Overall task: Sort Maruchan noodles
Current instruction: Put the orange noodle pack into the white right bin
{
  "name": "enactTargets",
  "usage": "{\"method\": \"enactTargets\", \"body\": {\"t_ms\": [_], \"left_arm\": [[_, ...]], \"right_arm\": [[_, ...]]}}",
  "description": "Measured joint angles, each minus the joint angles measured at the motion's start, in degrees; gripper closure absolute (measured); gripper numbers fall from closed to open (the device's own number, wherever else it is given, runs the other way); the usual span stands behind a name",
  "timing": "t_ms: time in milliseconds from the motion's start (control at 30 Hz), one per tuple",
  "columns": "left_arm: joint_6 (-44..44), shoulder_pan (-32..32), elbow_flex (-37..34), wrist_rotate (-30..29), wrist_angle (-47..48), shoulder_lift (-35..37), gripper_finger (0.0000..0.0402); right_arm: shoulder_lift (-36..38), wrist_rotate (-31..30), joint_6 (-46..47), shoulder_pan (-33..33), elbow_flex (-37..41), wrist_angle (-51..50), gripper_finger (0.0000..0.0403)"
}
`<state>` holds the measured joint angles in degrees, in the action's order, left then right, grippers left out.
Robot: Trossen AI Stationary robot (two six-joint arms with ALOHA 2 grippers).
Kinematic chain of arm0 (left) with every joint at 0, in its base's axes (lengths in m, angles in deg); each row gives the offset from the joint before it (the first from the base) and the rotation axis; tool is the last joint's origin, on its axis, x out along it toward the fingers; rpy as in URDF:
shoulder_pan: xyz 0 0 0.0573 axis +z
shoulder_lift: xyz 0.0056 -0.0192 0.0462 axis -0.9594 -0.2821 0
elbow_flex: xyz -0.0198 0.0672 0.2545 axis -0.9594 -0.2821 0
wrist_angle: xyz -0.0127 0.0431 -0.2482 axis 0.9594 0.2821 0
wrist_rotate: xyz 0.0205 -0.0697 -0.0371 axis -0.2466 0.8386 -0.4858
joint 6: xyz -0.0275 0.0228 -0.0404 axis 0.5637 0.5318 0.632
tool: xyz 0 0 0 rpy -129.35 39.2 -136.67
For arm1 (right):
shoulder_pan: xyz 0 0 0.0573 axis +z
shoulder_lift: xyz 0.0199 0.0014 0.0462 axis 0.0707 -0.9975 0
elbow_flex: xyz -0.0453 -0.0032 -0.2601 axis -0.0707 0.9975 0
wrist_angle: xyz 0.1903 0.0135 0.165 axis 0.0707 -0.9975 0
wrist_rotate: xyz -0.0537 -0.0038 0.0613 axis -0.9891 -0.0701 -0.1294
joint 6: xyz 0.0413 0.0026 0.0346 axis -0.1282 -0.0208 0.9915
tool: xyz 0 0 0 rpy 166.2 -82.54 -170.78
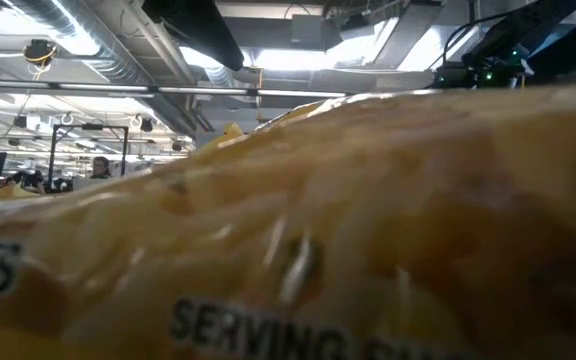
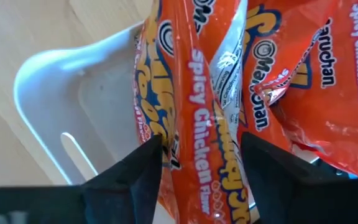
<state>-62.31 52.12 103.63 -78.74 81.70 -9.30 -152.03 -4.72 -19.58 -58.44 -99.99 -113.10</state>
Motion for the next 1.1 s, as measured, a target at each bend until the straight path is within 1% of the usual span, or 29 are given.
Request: {"method": "enactTargets", "body": {"t_ms": [200,367,433,500,600,833,900,1100], "left_arm": [[-0.1,0.0,0.0,0.1,0.0,0.0,0.0301],[-0.1,0.0,0.0,0.1,0.0,0.0,0.0301],[-0.1,0.0,0.0,0.1,0.0,0.0,0.0301],[-0.1,0.0,0.0,0.1,0.0,0.0,0.0301],[-0.1,0.0,0.0,0.1,0.0,0.0,0.0301],[-0.1,0.2,0.0,0.2,-0.6,0.0,0.0301],[-0.2,0.2,0.0,0.2,-1.1,0.0,0.0301],[-2.3,0.2,0.0,0.2,-3.2,0.0,0.0301]], "right_arm": [[0.0,0.2,2.5,0.0,-3.7,-4.2,0.0203],[0.1,0.4,4.4,0.0,-6.5,-5.3,0.0203],[0.1,2.1,4.7,0.0,-6.5,-5.4,0.0209],[0.1,5.5,4.7,0.0,-6.3,-5.2,0.0224],[0.1,9.7,4.7,0.0,-5.2,-4.0,0.0265],[-2.0,9.4,4.1,0.0,-1.9,-0.4,0.0384],[-2.6,8.1,3.9,0.0,-1.8,0.0,0.0397],[-2.6,7.5,4.1,0.0,-1.7,1.9,0.039]]}}
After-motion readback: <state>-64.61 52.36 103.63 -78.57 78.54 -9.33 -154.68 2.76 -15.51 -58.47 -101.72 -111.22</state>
